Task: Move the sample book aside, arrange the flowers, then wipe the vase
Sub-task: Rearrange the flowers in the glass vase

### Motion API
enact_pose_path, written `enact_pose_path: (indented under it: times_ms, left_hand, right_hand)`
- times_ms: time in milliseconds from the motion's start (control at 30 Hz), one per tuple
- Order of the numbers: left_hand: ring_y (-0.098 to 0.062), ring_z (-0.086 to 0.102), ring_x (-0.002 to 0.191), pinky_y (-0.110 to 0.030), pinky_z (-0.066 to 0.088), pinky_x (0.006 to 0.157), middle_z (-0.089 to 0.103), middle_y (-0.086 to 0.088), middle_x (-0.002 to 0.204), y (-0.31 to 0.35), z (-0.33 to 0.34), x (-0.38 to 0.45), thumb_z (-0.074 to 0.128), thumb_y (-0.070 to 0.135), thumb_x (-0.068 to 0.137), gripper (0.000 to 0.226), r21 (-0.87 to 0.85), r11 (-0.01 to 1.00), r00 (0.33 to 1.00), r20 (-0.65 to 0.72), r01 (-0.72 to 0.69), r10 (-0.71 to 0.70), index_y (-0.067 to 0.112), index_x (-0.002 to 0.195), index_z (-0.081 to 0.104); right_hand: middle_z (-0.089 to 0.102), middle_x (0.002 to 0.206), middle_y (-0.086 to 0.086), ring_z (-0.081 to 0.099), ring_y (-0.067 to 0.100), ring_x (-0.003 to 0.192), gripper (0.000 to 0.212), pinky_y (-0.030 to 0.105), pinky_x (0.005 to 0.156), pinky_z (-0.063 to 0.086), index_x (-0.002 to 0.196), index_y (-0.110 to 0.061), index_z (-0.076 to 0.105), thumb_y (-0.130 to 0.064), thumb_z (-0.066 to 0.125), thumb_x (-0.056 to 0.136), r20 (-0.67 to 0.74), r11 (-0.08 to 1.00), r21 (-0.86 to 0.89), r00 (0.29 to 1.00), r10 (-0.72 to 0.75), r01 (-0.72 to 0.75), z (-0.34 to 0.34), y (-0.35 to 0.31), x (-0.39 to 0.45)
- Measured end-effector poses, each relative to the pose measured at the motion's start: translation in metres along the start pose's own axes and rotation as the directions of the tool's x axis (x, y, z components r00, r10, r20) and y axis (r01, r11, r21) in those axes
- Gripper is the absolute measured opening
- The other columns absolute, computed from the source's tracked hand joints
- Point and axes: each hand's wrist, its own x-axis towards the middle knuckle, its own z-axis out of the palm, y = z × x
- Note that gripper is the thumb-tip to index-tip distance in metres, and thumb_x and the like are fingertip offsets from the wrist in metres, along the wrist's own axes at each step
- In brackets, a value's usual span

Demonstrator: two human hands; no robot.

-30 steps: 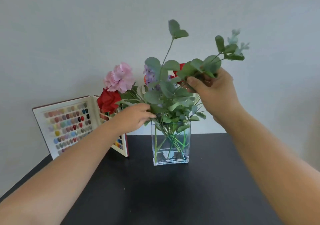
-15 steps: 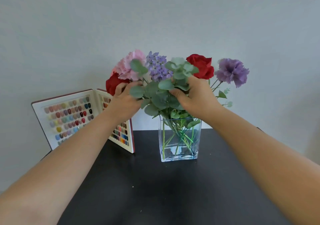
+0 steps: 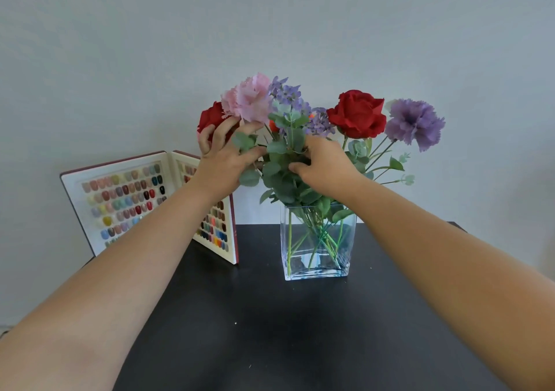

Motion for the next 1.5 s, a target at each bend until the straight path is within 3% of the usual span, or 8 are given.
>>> enact_pose_path:
  times_ms: [133, 600, 700, 800, 1067, 1167, 1333, 1500]
  left_hand:
    - [-0.031, 0.016, 0.140, -0.058, 0.011, 0.109, 0.032, 0.005, 0.145, 0.002, -0.001, 0.002, 0.075, 0.027, 0.078, 0.030, -0.021, 0.998, 0.999, -0.012, 0.052, -0.052, 0.030, 0.107, 0.070]
    - [-0.038, 0.013, 0.142, -0.066, 0.010, 0.109, 0.034, -0.003, 0.150, 0.002, 0.003, 0.013, 0.075, 0.041, 0.075, 0.031, -0.051, 0.995, 0.993, -0.077, 0.082, -0.086, 0.029, 0.101, 0.064]
    - [-0.038, 0.018, 0.142, -0.067, 0.014, 0.110, 0.037, -0.008, 0.149, 0.001, -0.001, 0.012, 0.082, 0.035, 0.069, 0.041, -0.099, 0.992, 0.995, -0.063, 0.076, -0.082, 0.025, 0.105, 0.064]
    - [-0.038, 0.022, 0.141, -0.067, 0.016, 0.110, 0.042, -0.015, 0.146, 0.002, -0.007, 0.007, 0.085, 0.032, 0.068, 0.049, -0.136, 0.986, 0.994, -0.039, 0.092, -0.098, 0.019, 0.110, 0.065]
    - [-0.030, 0.016, 0.147, -0.061, 0.011, 0.116, 0.032, -0.007, 0.154, 0.004, -0.034, -0.033, 0.083, 0.025, 0.071, 0.063, -0.177, 0.974, 0.989, 0.063, 0.141, -0.132, 0.019, 0.129, 0.058]
    - [-0.029, 0.017, 0.147, -0.055, 0.011, 0.118, 0.033, -0.008, 0.154, 0.011, -0.046, -0.053, 0.079, 0.022, 0.077, 0.060, -0.200, 0.967, 0.986, 0.083, 0.158, -0.144, 0.016, 0.132, 0.056]
    - [-0.020, 0.024, 0.144, -0.043, 0.019, 0.118, 0.037, -0.006, 0.151, 0.017, -0.074, -0.092, 0.070, 0.020, 0.084, 0.052, -0.219, 0.951, 0.973, 0.121, 0.220, -0.198, 0.014, 0.133, 0.054]
    - [-0.017, 0.032, 0.139, -0.039, 0.028, 0.113, 0.040, -0.001, 0.147, 0.015, -0.112, -0.150, 0.065, 0.021, 0.088, 0.048, -0.221, 0.913, 0.920, 0.272, 0.344, -0.281, 0.019, 0.134, 0.051]
  right_hand:
    - [0.059, 0.087, -0.002, 0.054, 0.020, 0.083, 0.021, 0.024, 0.070, 0.037, 0.107, -0.012, 0.062, -0.016, 0.065, 0.087, 0.078, 1.000, -0.020, 0.997, 0.013, -0.012, 0.009, 0.004, 0.001]
    - [0.066, 0.088, 0.014, 0.061, 0.030, 0.080, 0.020, 0.037, 0.069, 0.054, 0.102, 0.000, 0.061, -0.009, 0.060, 0.084, 0.115, 0.989, -0.099, 0.986, 0.122, -0.111, 0.019, 0.013, -0.006]
    - [0.054, 0.072, 0.004, 0.052, 0.025, 0.071, 0.012, 0.025, 0.054, 0.039, 0.088, -0.003, 0.051, -0.010, 0.060, 0.085, 0.129, 0.983, -0.155, 0.985, 0.116, -0.096, 0.021, 0.010, -0.007]
    - [0.050, 0.074, 0.004, 0.047, 0.023, 0.069, 0.013, 0.024, 0.057, 0.033, 0.088, -0.008, 0.051, -0.012, 0.063, 0.085, 0.137, 0.981, -0.172, 0.984, 0.116, -0.091, 0.020, 0.007, -0.007]
    - [0.065, 0.085, 0.005, 0.061, 0.023, 0.077, 0.029, 0.027, 0.057, 0.046, 0.098, -0.009, 0.059, -0.028, 0.072, 0.080, 0.073, 0.979, -0.008, 0.977, 0.201, -0.201, 0.011, 0.018, -0.037]
    - [0.066, 0.100, 0.002, 0.064, 0.017, 0.082, 0.036, 0.032, 0.071, 0.054, 0.111, -0.014, 0.062, -0.026, 0.072, 0.079, 0.055, 0.965, 0.090, 0.969, 0.240, -0.245, 0.005, 0.022, -0.055]
    - [0.064, 0.115, -0.012, 0.064, -0.005, 0.081, 0.054, 0.013, 0.069, 0.047, 0.136, -0.023, 0.052, -0.021, 0.067, 0.084, -0.039, 0.899, 0.348, 0.954, 0.298, -0.266, -0.004, 0.015, -0.088]
    - [0.056, 0.111, -0.012, 0.055, 0.006, 0.075, 0.037, 0.006, 0.063, 0.038, 0.115, -0.038, 0.059, -0.019, 0.064, 0.084, -0.277, 0.931, 0.356, 0.942, 0.187, -0.080, 0.005, -0.020, -0.109]
